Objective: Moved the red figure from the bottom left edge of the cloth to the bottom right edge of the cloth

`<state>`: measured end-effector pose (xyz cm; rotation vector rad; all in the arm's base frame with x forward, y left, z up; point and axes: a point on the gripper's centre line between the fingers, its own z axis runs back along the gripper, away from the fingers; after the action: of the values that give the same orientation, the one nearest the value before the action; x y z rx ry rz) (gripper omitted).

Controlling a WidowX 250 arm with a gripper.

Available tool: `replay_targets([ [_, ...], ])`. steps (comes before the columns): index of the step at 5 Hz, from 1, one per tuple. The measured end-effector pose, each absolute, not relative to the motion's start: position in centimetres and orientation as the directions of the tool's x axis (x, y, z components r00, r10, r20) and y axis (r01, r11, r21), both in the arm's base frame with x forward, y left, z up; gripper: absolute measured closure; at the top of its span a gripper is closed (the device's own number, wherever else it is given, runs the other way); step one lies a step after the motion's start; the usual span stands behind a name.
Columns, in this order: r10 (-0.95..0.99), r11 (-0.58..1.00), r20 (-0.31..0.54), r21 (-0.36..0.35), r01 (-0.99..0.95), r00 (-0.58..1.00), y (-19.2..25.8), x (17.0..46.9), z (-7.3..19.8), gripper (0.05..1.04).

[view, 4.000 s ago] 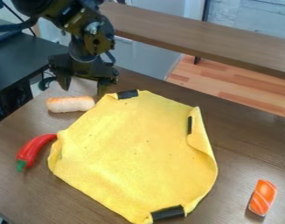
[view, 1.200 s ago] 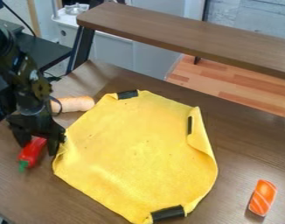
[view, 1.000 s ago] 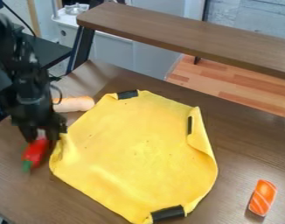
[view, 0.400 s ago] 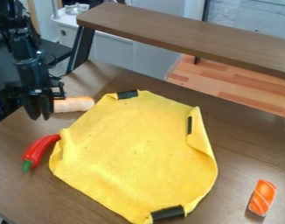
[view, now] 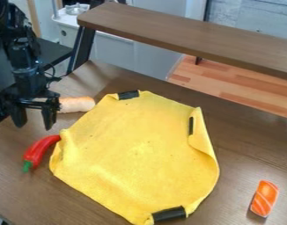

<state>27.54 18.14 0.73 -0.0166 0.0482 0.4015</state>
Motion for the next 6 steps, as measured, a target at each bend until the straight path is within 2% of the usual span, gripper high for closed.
replay_targets([
  [2,0.372,0.928,-0.06,0.021,-0.371,0.926,17.7,26.0,-0.9,0.084],
  [5,0.418,0.906,-0.05,0.101,-0.411,0.907,17.7,26.1,-3.8,0.107],
  [6,0.448,0.89,-0.051,0.127,-0.439,0.893,18.0,26.4,-4.0,0.375],
])
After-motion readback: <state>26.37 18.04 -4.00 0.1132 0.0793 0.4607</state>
